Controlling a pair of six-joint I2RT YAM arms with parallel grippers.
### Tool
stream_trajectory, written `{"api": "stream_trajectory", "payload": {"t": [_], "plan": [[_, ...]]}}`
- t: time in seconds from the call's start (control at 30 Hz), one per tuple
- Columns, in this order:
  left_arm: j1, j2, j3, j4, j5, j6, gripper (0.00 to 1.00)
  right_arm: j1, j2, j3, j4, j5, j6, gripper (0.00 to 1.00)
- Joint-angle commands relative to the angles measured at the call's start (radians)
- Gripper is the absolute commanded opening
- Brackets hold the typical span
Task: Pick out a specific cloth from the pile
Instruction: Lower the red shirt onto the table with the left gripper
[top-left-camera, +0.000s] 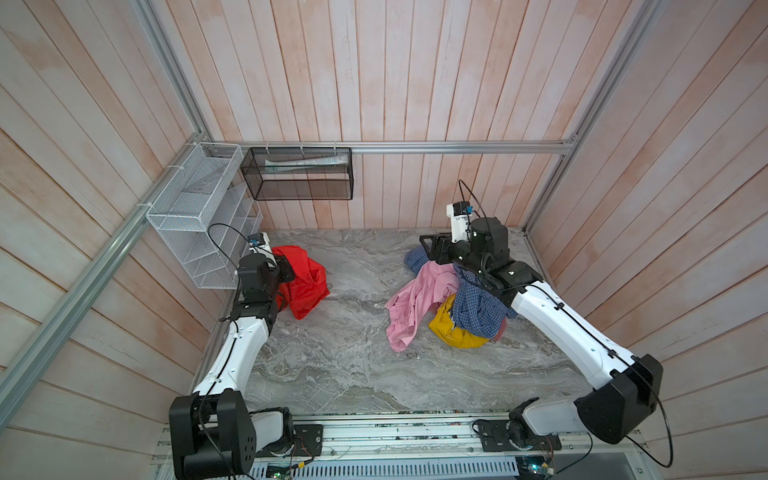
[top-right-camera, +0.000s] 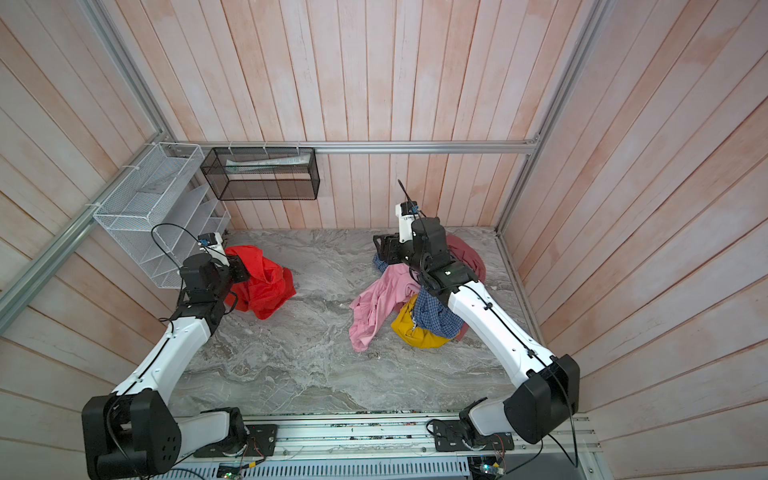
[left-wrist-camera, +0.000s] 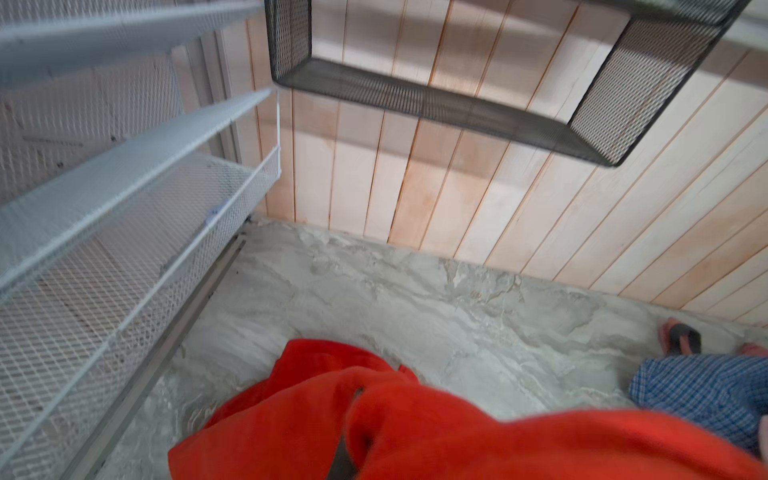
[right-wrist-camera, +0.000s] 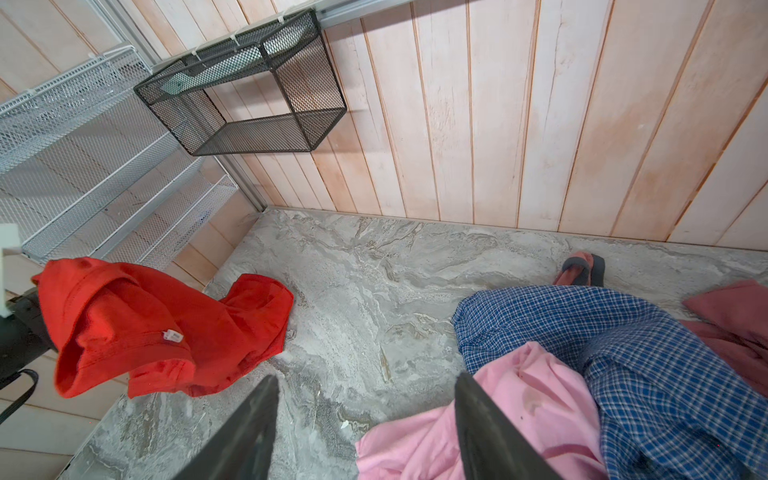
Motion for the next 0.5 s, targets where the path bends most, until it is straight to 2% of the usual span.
{"api": "stream_trajectory", "payload": {"t": [0.0,0.17,0.47], "plan": [[0.005,0.065,0.046,-0.148,-0.023,0.018,0.00,0.007,0.006,0.026,0.001,-0.020,0.006,0.67],[0.008,0.189,0.123,-0.235,-0.017,0.013,0.00,0.009,-0.002,0.025,-0.010,-0.012,0.004,0.67],[0.009,0.408,0.266,-0.434,0.064,0.002,0.00,0.009,-0.018,0.004,-0.018,0.004,0.009,0.67]]}}
